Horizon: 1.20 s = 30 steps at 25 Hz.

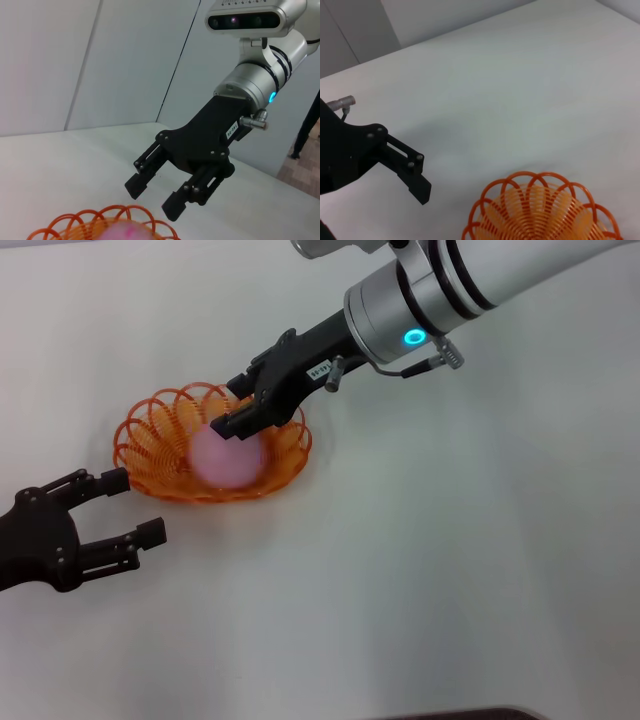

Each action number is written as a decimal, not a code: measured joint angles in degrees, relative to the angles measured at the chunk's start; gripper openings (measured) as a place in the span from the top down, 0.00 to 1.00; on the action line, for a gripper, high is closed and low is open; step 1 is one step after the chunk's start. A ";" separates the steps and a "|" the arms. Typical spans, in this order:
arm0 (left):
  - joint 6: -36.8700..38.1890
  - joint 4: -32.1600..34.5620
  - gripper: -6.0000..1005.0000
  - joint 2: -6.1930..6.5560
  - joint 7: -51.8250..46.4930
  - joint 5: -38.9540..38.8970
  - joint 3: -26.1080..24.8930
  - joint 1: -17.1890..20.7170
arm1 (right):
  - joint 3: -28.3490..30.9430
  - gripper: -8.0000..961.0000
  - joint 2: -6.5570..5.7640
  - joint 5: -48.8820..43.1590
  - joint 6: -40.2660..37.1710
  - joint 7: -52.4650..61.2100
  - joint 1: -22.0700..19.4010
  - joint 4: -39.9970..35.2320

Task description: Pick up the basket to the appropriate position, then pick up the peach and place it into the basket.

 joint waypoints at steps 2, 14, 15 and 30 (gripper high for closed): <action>0.00 0.00 0.12 0.01 0.00 0.00 -0.01 -0.03 | 0.05 0.58 -0.04 0.06 -0.15 -0.03 -0.10 0.00; 0.55 0.30 0.12 0.07 -0.08 -0.42 -1.08 0.47 | 8.37 0.27 -0.72 9.57 -10.46 -7.07 -13.42 -11.04; 0.60 0.31 0.12 0.08 -0.09 -0.46 -1.32 0.48 | 10.32 0.27 -0.79 11.30 -12.26 -9.17 -15.56 -11.39; 0.12 0.14 0.12 0.20 -0.08 -0.60 -2.71 0.82 | 29.06 0.28 -3.53 12.11 -30.87 -30.62 -34.42 -11.96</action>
